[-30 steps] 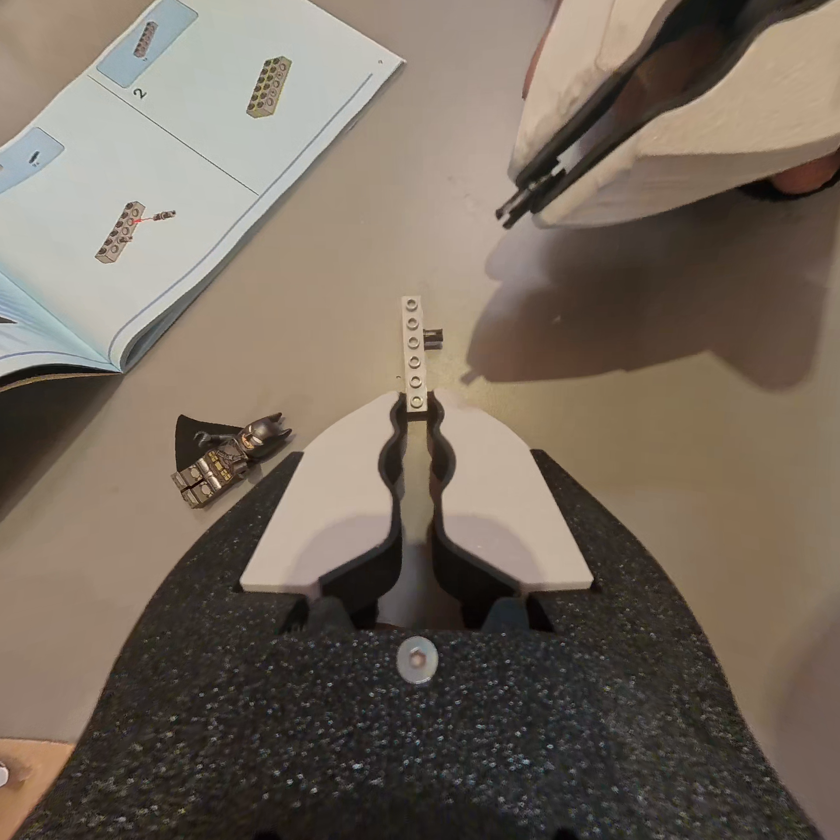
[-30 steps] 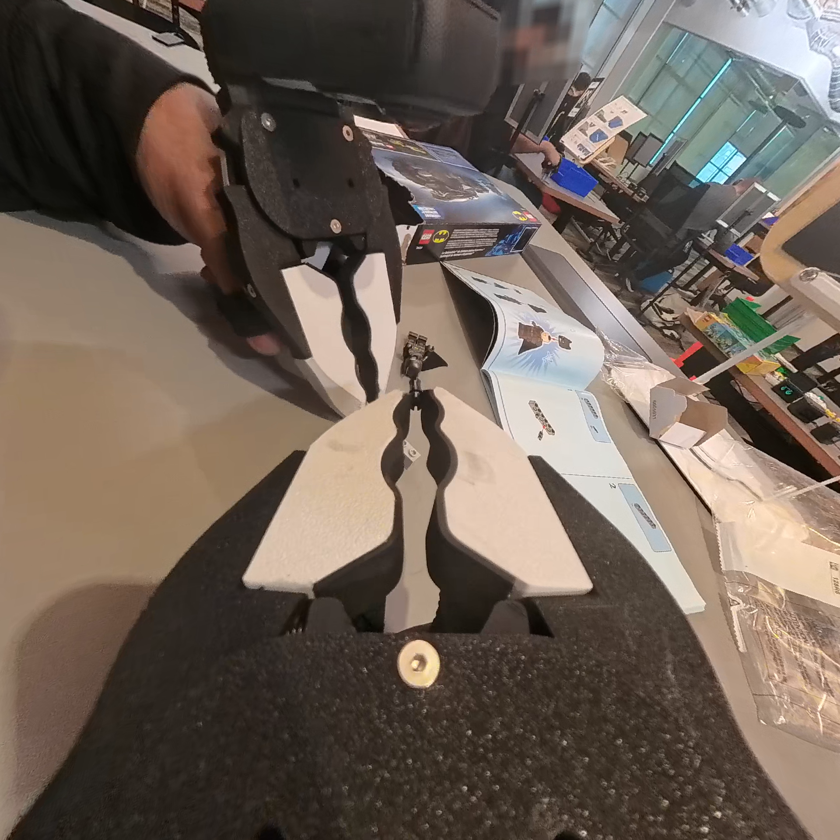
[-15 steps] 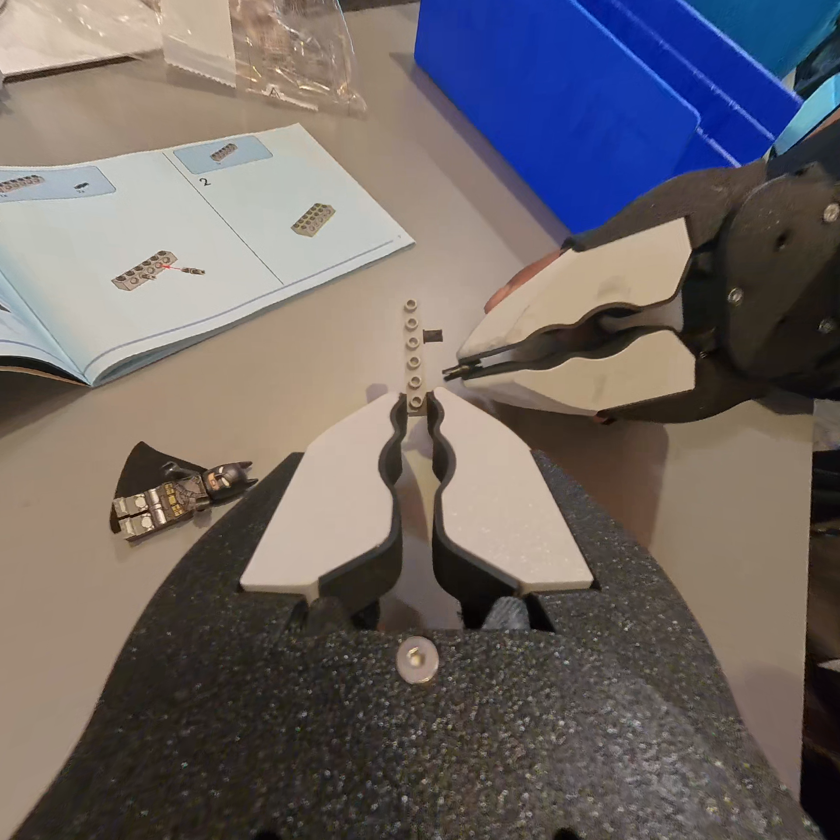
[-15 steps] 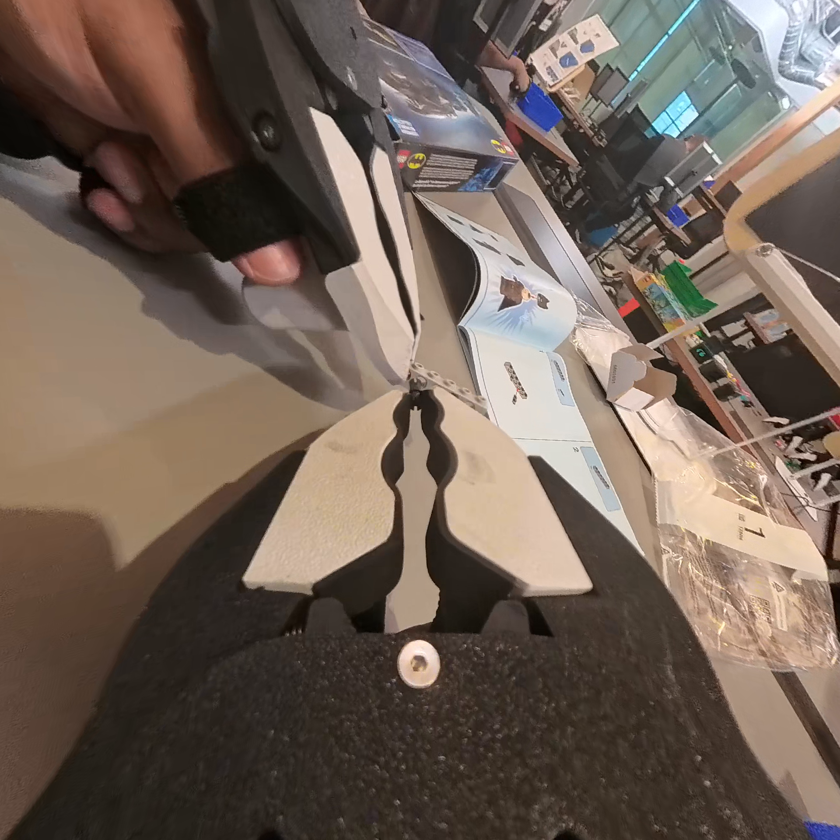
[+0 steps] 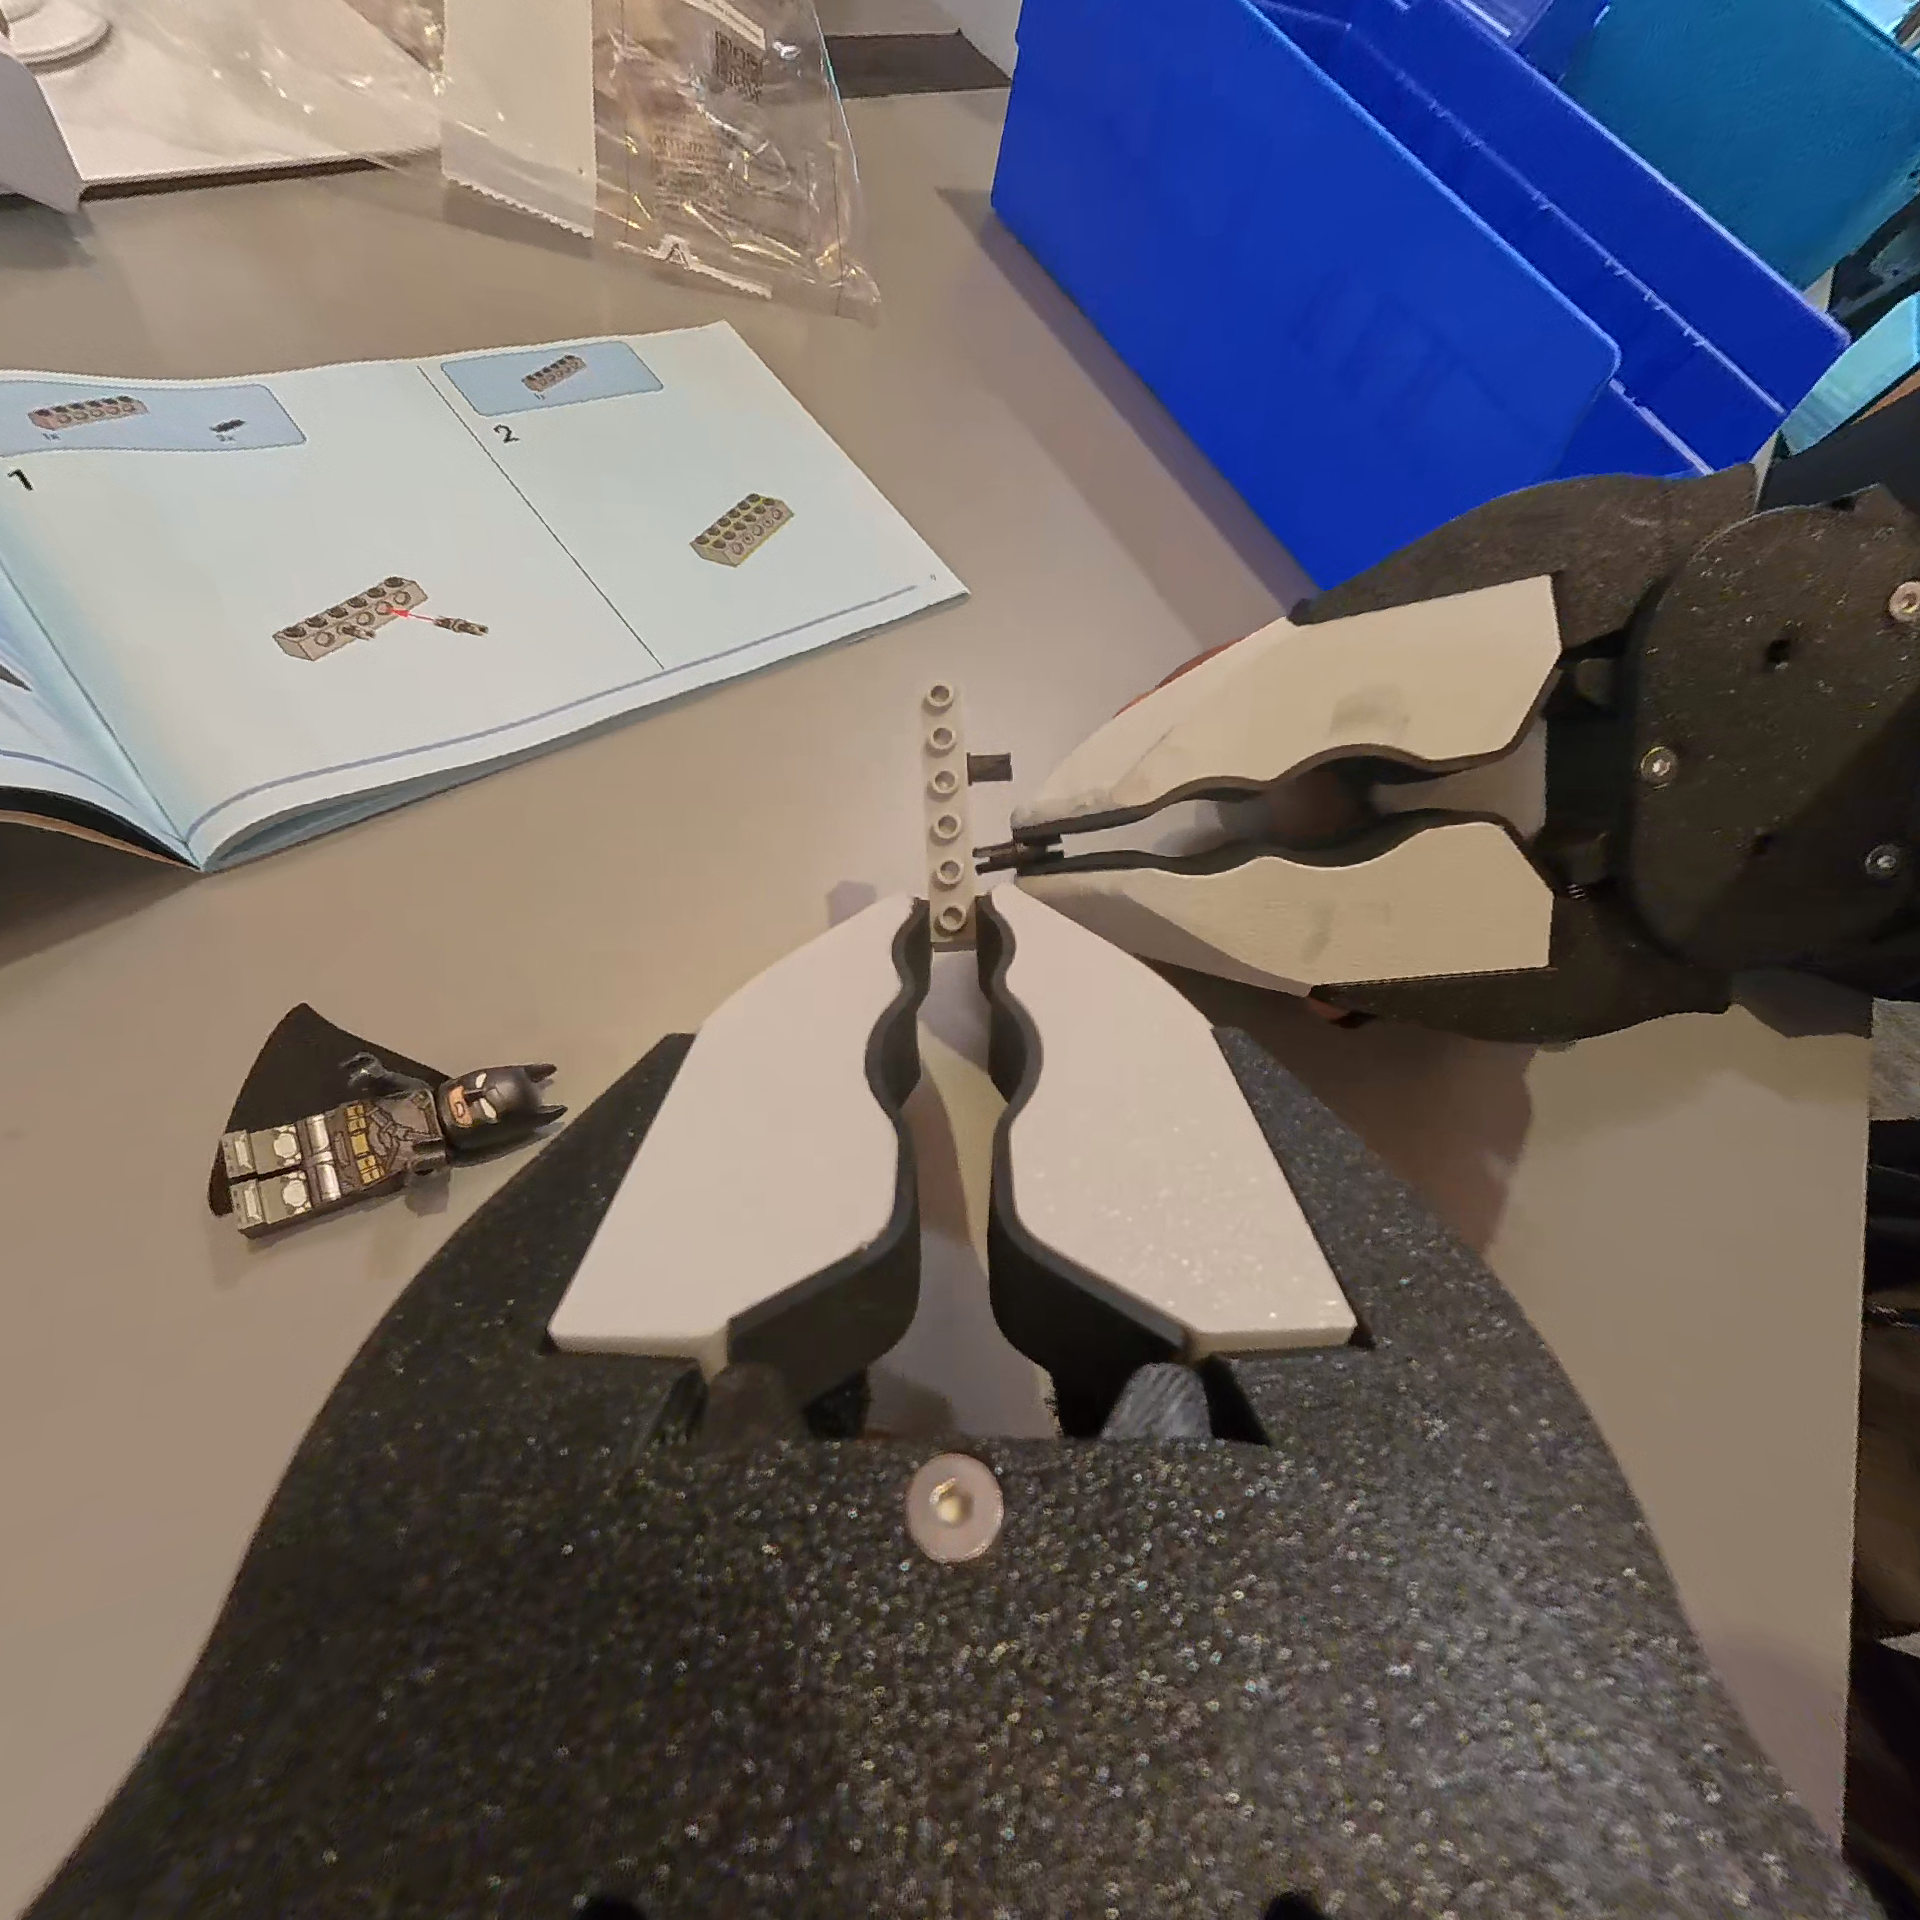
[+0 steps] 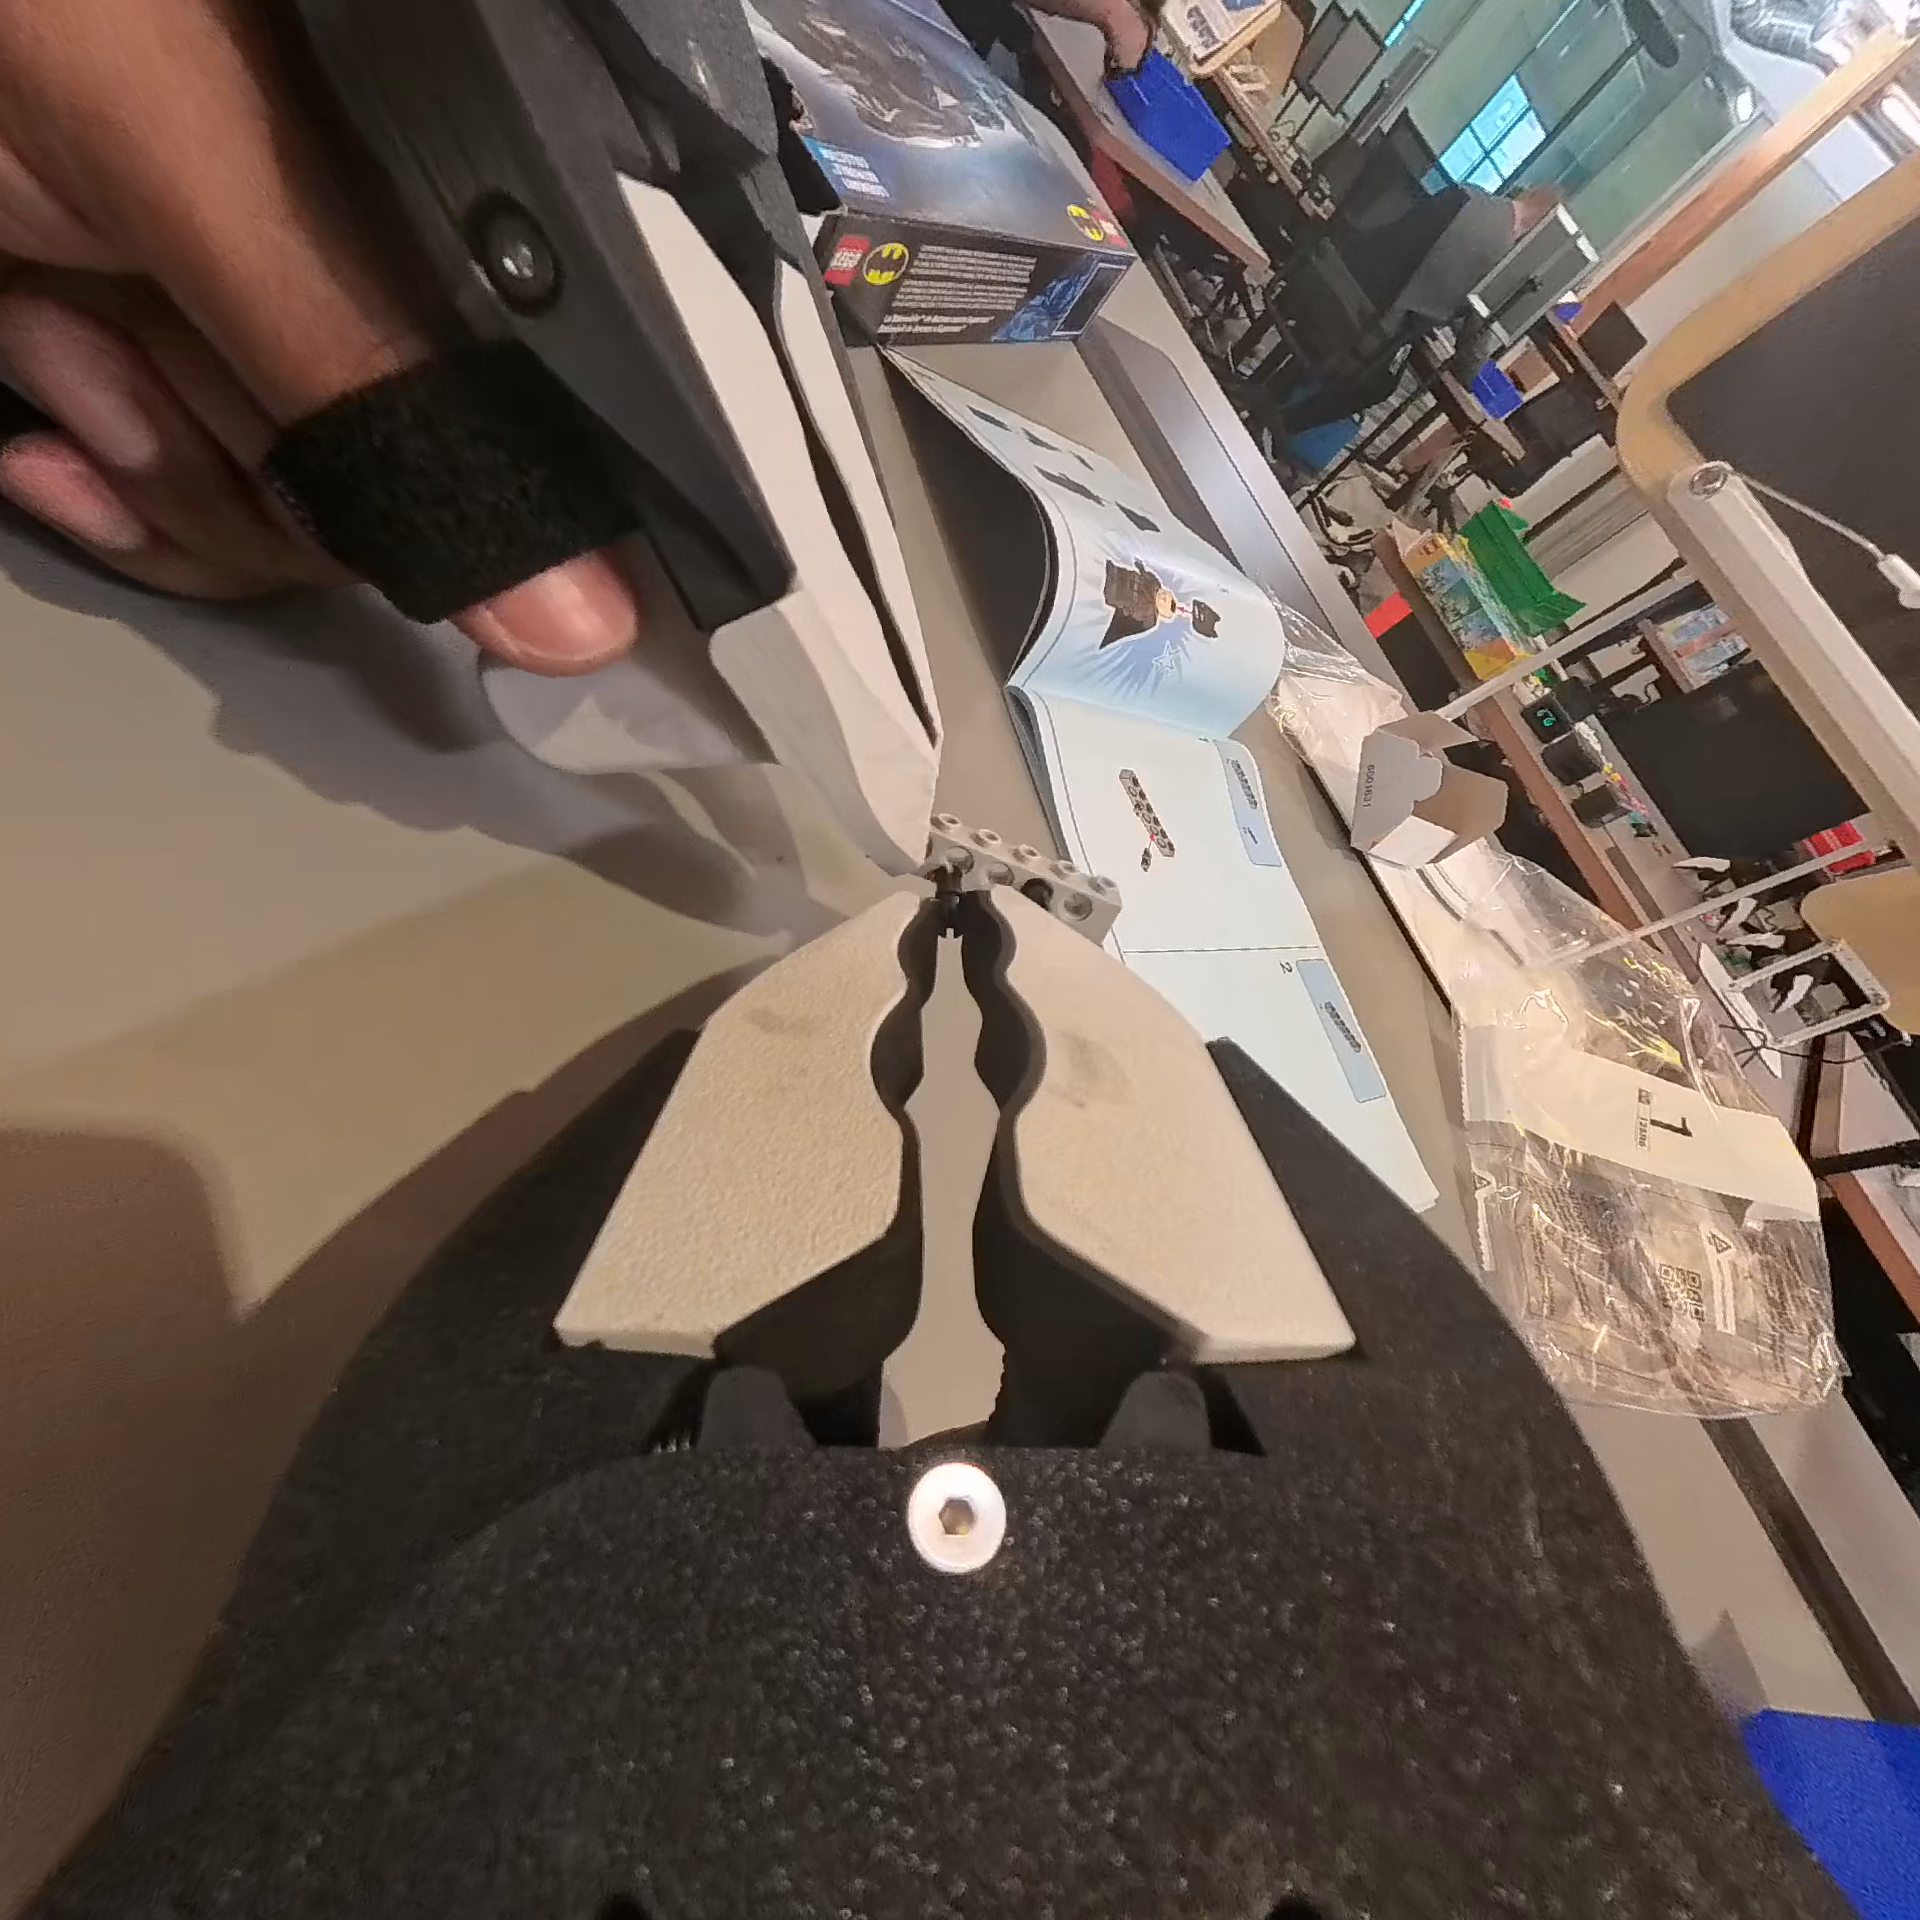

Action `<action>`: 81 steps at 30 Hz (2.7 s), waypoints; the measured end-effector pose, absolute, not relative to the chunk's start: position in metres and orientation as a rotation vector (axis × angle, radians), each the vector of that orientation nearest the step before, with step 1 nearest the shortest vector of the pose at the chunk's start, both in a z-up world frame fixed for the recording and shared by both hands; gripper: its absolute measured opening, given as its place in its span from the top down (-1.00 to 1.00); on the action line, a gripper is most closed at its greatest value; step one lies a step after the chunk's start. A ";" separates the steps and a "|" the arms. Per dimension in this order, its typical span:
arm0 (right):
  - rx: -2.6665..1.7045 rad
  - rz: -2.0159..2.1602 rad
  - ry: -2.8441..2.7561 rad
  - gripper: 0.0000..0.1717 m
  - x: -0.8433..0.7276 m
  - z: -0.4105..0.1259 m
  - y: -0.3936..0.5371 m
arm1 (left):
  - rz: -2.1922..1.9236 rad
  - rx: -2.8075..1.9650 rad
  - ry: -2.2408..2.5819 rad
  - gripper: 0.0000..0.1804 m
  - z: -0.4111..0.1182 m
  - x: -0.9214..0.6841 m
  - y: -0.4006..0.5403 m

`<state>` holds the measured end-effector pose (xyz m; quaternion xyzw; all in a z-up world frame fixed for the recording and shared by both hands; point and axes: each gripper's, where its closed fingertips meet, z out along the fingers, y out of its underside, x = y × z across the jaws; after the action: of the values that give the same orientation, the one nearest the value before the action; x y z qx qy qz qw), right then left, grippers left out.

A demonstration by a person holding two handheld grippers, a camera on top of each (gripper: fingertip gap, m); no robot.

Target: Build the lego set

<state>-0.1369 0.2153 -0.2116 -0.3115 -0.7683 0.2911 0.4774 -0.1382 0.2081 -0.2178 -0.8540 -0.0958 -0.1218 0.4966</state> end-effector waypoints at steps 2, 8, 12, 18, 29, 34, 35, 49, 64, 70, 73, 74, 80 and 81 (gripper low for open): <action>-0.767 0.711 -1.873 0.94 -0.137 -0.211 0.216 | -0.283 -2.074 -0.229 0.91 -0.218 -0.138 0.208; -0.769 0.703 -1.879 0.94 -0.137 -0.213 0.215 | -0.259 -2.084 -0.227 0.91 -0.220 -0.139 0.208; -0.777 0.697 -1.875 0.94 -0.137 -0.213 0.215 | -0.237 -2.096 -0.213 0.91 -0.221 -0.138 0.208; -0.800 0.692 -1.872 0.94 -0.138 -0.213 0.216 | -0.198 -2.104 -0.200 0.91 -0.222 -0.138 0.209; -0.879 0.762 -1.850 0.94 -0.138 -0.209 0.218 | -0.032 -2.083 -0.090 0.91 -0.216 -0.139 0.211; -0.914 0.791 -1.840 0.94 -0.138 -0.207 0.218 | -0.013 -2.073 -0.075 0.91 -0.214 -0.139 0.211; -0.922 0.797 -1.841 0.94 -0.138 -0.207 0.218 | -0.007 -2.073 -0.071 0.91 -0.214 -0.139 0.212; -1.092 0.936 -1.832 0.94 -0.137 -0.205 0.218 | 0.176 -2.075 0.068 0.90 -0.215 -0.138 0.213; -0.819 0.779 -1.816 0.94 -0.138 -0.198 0.217 | -0.136 -2.011 -0.062 0.91 -0.205 -0.137 0.211; -0.683 0.616 -1.800 0.94 -0.139 -0.197 0.217 | -0.166 -2.011 -0.086 0.91 -0.206 -0.136 0.210; -0.627 0.566 -1.793 0.94 -0.139 -0.196 0.217 | -0.191 -2.003 -0.090 0.91 -0.205 -0.135 0.210; -0.608 0.549 -1.791 0.94 -0.139 -0.195 0.217 | -0.210 -1.996 -0.097 0.91 -0.204 -0.135 0.210; -0.758 0.706 -1.805 0.94 -0.139 -0.197 0.217 | -0.117 -2.000 -0.038 0.90 -0.203 -0.136 0.210; -0.801 0.752 -1.809 0.94 -0.139 -0.198 0.217 | -0.094 -2.003 -0.024 0.90 -0.204 -0.136 0.210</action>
<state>-0.1389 0.2169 -0.1978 -0.3299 -0.7450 0.3095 0.4902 -0.1357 0.2101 -0.2037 -0.8419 -0.0103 -0.0393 0.5381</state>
